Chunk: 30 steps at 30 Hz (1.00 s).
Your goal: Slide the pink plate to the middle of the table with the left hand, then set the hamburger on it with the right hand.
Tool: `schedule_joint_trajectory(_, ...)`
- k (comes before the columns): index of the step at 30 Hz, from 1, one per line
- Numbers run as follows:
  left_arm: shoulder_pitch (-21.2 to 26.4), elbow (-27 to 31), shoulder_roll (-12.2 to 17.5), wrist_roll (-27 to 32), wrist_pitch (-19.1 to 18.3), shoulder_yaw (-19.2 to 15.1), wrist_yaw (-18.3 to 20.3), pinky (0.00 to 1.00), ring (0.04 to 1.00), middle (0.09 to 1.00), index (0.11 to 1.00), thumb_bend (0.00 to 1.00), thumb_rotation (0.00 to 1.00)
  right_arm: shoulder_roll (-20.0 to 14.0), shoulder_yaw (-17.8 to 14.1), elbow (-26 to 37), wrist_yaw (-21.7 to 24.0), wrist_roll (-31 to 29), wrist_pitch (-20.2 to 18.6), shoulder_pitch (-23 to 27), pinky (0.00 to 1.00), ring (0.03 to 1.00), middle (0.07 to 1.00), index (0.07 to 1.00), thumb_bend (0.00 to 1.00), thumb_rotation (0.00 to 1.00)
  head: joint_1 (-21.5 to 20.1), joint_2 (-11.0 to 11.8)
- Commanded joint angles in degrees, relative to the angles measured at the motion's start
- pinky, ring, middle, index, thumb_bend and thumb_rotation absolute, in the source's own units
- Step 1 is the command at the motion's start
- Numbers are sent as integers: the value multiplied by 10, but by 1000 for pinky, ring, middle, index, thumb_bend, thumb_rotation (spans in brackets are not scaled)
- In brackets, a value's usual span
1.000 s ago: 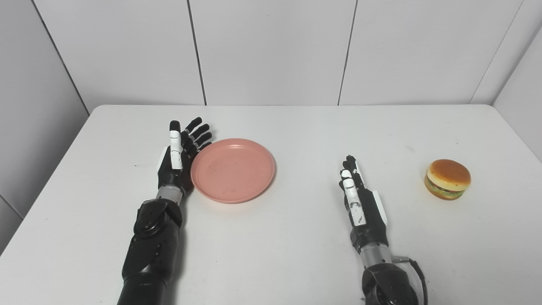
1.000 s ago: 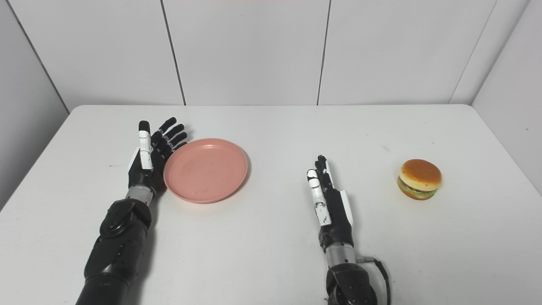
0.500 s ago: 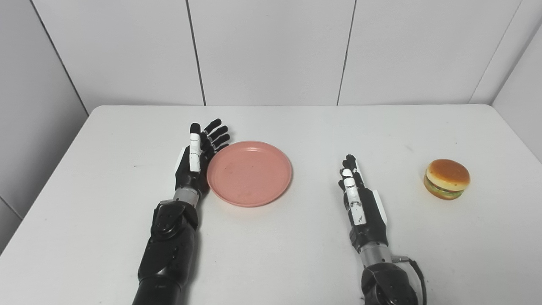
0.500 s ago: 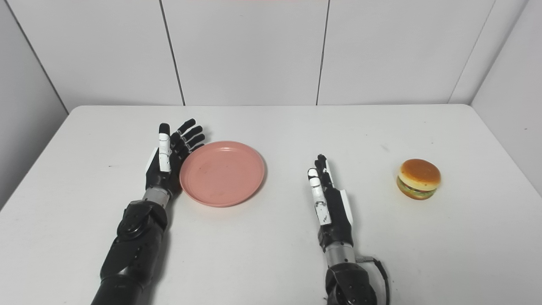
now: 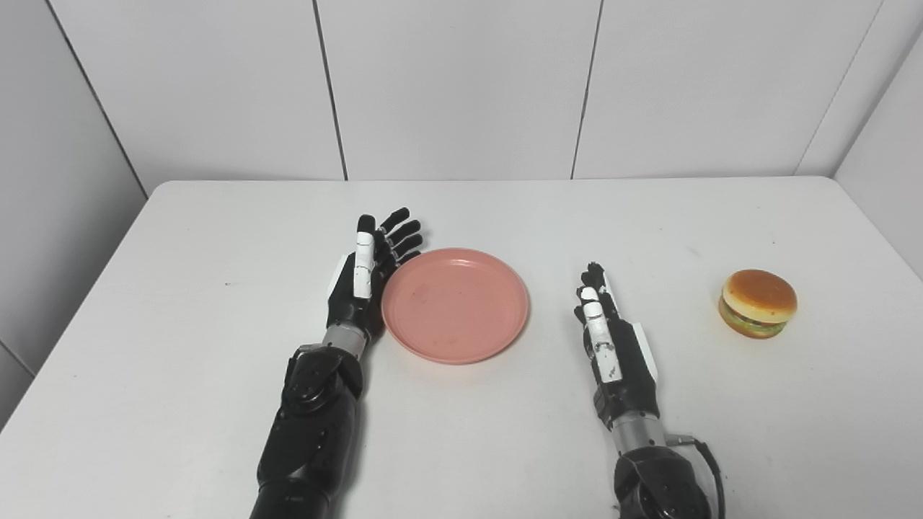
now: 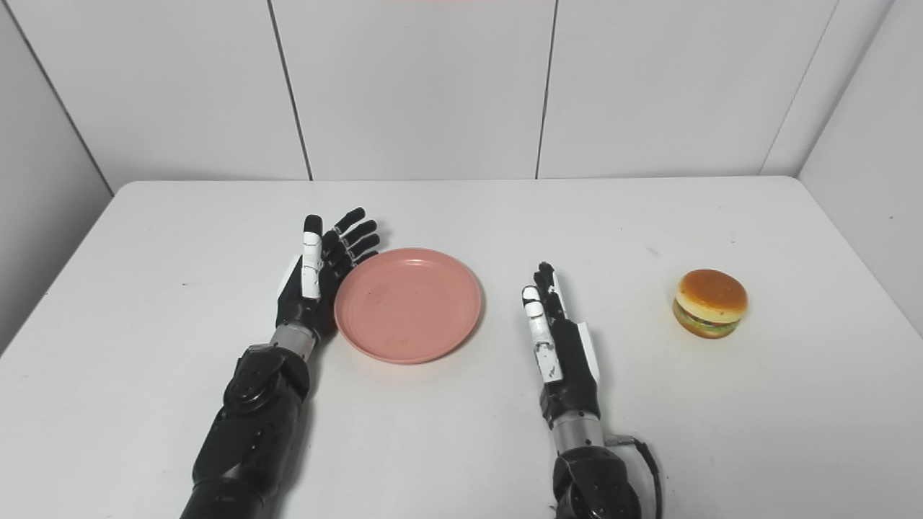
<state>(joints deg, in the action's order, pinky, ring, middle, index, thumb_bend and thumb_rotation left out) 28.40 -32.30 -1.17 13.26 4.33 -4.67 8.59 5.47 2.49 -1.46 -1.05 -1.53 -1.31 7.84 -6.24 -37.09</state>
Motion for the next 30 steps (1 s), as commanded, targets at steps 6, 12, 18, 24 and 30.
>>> schedule_joint_trajectory(6,2,11,-8,-8,-11,11,0,870,867,846,831,904,1000,2,2,19,3,1,10,19,1000,1000,1000,1000,572,931,0,0)
schedule_joint_trajectory(12,0,11,-12,-16,-9,15,-3,854,861,849,835,917,1000,2,3,20,3,1,11,19,1000,1000,1000,1000,579,920,-2,-1)
schedule_joint_trajectory(18,0,6,-14,-15,-5,16,4,874,873,857,844,915,1000,3,3,15,3,2,16,20,1000,1000,1000,1000,570,920,-4,0)
schedule_joint_trajectory(24,0,5,-14,-15,-4,18,7,873,871,854,844,902,1000,4,1,15,3,-1,13,21,1000,1000,1000,1000,580,909,-5,0)
schedule_joint_trajectory(30,-1,4,-18,-13,-2,18,8,868,872,856,848,896,1000,3,5,14,-3,12,14,19,1000,1000,1000,1000,586,934,-7,1)
